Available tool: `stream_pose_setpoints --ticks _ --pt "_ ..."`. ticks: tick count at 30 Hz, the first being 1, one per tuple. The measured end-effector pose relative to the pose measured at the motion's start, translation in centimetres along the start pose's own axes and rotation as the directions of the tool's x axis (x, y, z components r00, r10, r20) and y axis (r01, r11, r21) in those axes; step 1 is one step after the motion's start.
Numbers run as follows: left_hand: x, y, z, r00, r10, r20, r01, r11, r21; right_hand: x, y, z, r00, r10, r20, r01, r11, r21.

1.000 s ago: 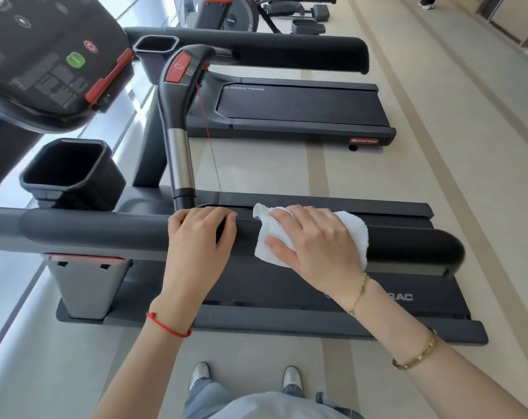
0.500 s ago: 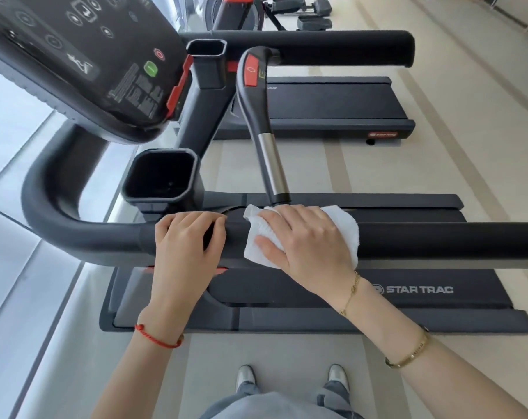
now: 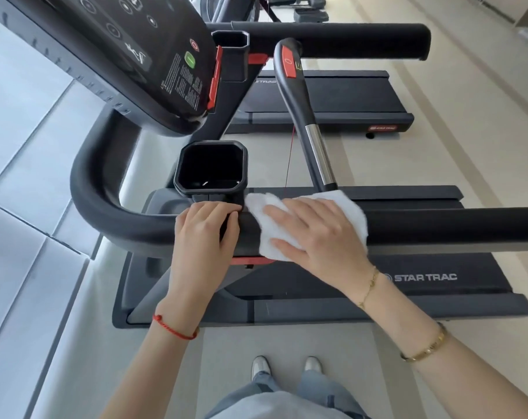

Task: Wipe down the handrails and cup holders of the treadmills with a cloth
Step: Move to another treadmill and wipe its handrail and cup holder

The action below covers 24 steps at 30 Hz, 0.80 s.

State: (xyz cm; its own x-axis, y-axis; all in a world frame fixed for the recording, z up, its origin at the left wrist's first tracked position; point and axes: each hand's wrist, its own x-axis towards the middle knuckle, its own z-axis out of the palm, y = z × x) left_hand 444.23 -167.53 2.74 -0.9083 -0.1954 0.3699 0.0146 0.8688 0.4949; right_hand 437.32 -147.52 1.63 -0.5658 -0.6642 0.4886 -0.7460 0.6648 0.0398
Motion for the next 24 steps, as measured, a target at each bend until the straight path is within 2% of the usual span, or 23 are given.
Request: stream_pose_setpoints --ticks 4,7,9,13,15,18,19,24 --pt "0.0 0.2 0.1 1.0 -0.009 -0.008 0.009 1.0 0.004 0.6 1.1 -0.9 0.98 0.196 0.02 -0.196 0.98 0.022" --pt "0.0 0.2 0.2 1.0 -0.013 -0.018 0.013 1.0 0.011 1.7 -0.8 0.0 0.99 0.138 0.04 -0.139 0.99 0.02" --pt "0.0 0.2 0.2 1.0 -0.015 -0.019 0.016 1.0 0.008 1.4 -1.4 0.5 0.996 0.094 -0.002 -0.094 0.995 0.025" --pt "0.0 0.2 0.3 0.999 -0.026 -0.025 0.026 1.0 0.003 -0.5 0.6 0.2 0.998 -0.054 -0.044 0.054 0.999 0.003" --pt "0.0 0.2 0.4 0.999 -0.033 -0.032 0.033 0.999 -0.002 -1.0 1.9 -0.3 1.0 0.002 -0.026 -0.002 1.0 0.004" --pt "0.0 0.3 0.4 0.999 -0.036 -0.037 0.036 0.999 -0.003 0.6 1.5 -0.5 0.973 0.23 0.002 -0.23 0.973 0.028" --pt "0.0 0.3 0.4 0.999 -0.034 -0.038 0.034 0.999 0.0 1.2 0.7 -0.2 0.966 0.259 0.002 -0.259 0.965 0.032" --pt "-0.1 0.3 0.3 0.999 -0.036 -0.038 0.036 0.999 0.009 0.8 -2.3 1.2 0.991 0.102 -0.081 -0.101 0.995 0.011"
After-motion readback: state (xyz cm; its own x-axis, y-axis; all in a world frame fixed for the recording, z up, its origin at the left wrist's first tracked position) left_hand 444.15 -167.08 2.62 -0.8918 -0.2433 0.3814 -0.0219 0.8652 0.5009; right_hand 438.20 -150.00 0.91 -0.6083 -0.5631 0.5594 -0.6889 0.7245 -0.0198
